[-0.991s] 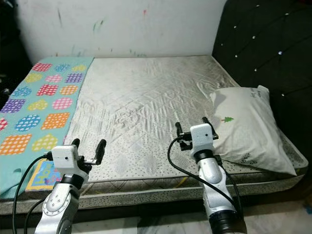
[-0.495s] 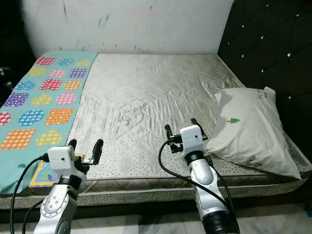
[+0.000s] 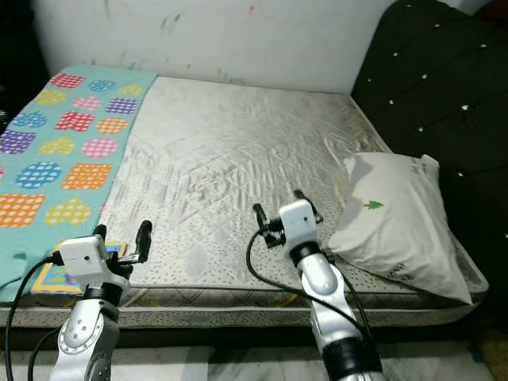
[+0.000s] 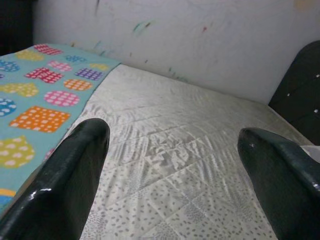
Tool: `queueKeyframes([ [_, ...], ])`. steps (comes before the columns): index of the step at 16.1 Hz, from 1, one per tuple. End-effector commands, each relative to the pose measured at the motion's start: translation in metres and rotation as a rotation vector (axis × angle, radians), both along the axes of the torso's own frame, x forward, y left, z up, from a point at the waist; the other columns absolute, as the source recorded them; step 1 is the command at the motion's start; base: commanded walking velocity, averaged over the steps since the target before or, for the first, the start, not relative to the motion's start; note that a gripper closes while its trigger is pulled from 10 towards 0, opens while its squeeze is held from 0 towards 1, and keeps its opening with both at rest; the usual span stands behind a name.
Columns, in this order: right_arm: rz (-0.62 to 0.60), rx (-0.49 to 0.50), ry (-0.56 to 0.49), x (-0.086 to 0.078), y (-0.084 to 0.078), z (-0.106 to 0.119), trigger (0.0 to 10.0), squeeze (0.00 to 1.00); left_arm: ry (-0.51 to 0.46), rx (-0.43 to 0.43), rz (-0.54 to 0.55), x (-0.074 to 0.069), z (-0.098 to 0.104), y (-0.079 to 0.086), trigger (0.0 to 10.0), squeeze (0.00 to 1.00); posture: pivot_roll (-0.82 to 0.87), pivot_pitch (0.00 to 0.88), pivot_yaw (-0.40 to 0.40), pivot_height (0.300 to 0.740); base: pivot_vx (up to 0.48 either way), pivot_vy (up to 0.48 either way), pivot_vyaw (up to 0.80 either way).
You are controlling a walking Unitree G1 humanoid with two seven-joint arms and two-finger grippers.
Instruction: Clean up the room
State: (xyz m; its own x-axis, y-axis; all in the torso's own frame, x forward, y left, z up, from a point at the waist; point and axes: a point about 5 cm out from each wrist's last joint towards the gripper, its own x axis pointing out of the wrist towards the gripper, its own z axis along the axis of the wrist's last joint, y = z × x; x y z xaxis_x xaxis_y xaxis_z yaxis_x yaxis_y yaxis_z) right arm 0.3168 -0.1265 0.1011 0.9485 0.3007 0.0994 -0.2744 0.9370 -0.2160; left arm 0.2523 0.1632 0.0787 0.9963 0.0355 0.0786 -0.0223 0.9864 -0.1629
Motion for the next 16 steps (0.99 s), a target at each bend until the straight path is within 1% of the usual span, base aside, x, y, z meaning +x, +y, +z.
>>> queueKeyframes([
  [1, -0.047, 0.007, -0.009, 0.001, -0.009, 0.0, 10.0, 0.0, 0.005, 0.036, -0.045, 0.006, 0.003, -0.005, 10.0, 0.0, -0.03, 0.0, -0.074, 0.74, 0.0, 0.0, 0.0],
  [3, -0.072, 0.013, -0.017, -0.003, -0.011, -0.001, 10.0, 0.0, -0.017, 0.079, -0.091, 0.017, 0.012, -0.004, 10.0, 0.0, -0.06, 0.0, -0.045, 0.74, 0.0, 0.0, 0.0],
  [4, -0.08, 0.013, -0.02, -0.004, -0.013, -0.001, 10.0, 0.0, -0.014, 0.072, -0.113, 0.022, 0.016, -0.004, 10.0, 0.0, -0.07, 0.0, -0.037, 0.74, 0.0, 0.0, 0.0],
  [5, -0.083, 0.013, -0.022, -0.004, -0.014, 0.0, 10.0, 0.0, -0.019, 0.081, -0.136, 0.024, 0.019, -0.002, 10.0, 0.0, -0.08, 0.0, -0.031, 0.74, 0.0, 0.0, 0.0],
  [7, -0.095, 0.006, -0.028, -0.005, -0.02, 0.001, 10.0, 0.0, -0.017, 0.134, -0.234, 0.025, 0.029, 0.004, 10.0, 0.0, -0.09, 0.0, -0.018, 0.74, 0.0, 0.0, 0.0],
  [8, -0.112, 0.003, -0.027, -0.006, -0.025, 0.0, 10.0, 0.0, 0.02, 0.159, -0.276, 0.022, 0.024, 0.006, 10.0, 0.0, -0.09, 0.0, -0.012, 0.74, 0.0, 0.0, 0.0],
  [9, -0.133, 0.015, -0.019, -0.006, -0.029, -0.001, 10.0, 0.0, 0.05, 0.166, -0.299, 0.018, 0.018, 0.005, 10.0, 0.0, -0.09, 0.0, -0.009, 0.74, 0.0, 0.0, 0.0],
  [10, -0.144, 0.023, -0.016, -0.006, -0.03, -0.002, 10.0, 0.0, 0.055, 0.183, -0.305, 0.016, 0.015, 0.003, 10.0, 0.0, -0.09, 0.0, -0.007, 0.74, 0.0, 0.0, 0.0],
  [11, -0.145, 0.021, -0.021, -0.008, -0.029, -0.002, 10.0, 0.0, 0.03, 0.182, -0.307, 0.014, 0.016, -0.004, 10.0, 0.0, -0.09, 0.0, -0.003, 0.74, 0.0, 0.0, 0.0],
  [12, -0.148, 0.02, -0.02, -0.01, -0.028, -0.003, 10.0, 0.0, 0.011, 0.16, -0.292, 0.011, 0.015, -0.014, 10.0, 0.0, -0.09, 0.0, -0.006, 0.74, 0.0, 0.0, 0.0],
  [13, -0.149, 0.019, -0.017, -0.013, -0.027, -0.005, 10.0, 0.0, 0.02, 0.118, -0.274, 0.007, 0.012, -0.02, 10.0, 0.0, -0.09, 0.0, -0.008, 0.74, 0.0, 0.0, 0.0],
  [14, -0.139, 0.009, -0.021, -0.015, -0.026, -0.006, 10.0, 0.0, 0.026, 0.108, -0.259, -0.001, 0.008, -0.026, 10.0, 0.0, -0.07, 0.0, -0.018, 0.74, 0.0, 0.0, 0.8],
  [15, -0.135, 0.01, -0.018, -0.015, -0.025, -0.006, 10.0, 0.0, 0.043, 0.089, -0.239, -0.005, 0.004, -0.027, 10.0, 0.0, -0.07, 0.0, -0.019, 0.74, 0.0, 0.0, 0.8],
  [16, -0.128, 0.012, -0.014, -0.014, -0.023, -0.006, 10.0, 0.0, 0.06, 0.041, -0.197, -0.009, 0.0, -0.026, 10.0, 0.0, -0.06, 0.0, -0.023, 0.74, 0.0, 0.0, 0.58],
])
